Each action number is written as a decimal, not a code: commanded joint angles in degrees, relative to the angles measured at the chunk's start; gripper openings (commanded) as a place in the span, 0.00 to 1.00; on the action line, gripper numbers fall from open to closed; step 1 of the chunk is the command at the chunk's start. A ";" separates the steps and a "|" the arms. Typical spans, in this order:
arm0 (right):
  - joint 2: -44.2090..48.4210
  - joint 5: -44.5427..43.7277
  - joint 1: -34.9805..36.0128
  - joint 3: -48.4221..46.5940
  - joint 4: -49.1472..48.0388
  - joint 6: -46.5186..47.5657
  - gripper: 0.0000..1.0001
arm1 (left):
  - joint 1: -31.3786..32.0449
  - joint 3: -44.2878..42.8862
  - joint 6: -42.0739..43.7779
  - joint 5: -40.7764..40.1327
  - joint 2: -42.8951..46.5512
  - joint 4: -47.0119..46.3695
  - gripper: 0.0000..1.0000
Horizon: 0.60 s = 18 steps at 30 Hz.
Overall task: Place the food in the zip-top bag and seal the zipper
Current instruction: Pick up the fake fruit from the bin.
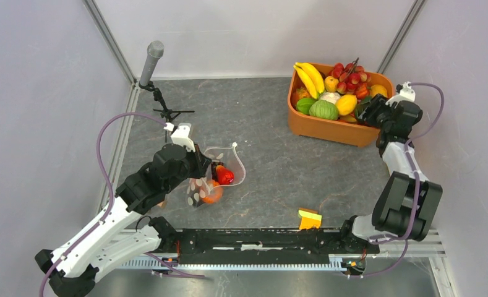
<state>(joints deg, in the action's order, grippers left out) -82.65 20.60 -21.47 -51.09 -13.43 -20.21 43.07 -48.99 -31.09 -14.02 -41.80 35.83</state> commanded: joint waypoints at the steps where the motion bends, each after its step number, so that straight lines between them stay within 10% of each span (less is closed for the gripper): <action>1: 6.40 1.53 0.04 3.30 -3.71 -0.53 0.51 | -0.36 0.13 -0.88 -0.35 0.61 -2.70 0.02; 18: 26.93 17.00 5.38 16.26 -13.25 -10.25 0.53 | -0.36 0.83 -3.21 1.96 -0.35 -5.48 0.02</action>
<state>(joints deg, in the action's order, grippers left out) -58.08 28.08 -20.27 -35.70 -19.55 -26.92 43.07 -48.34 -31.35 -13.06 -41.74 34.94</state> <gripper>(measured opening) 0.618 0.040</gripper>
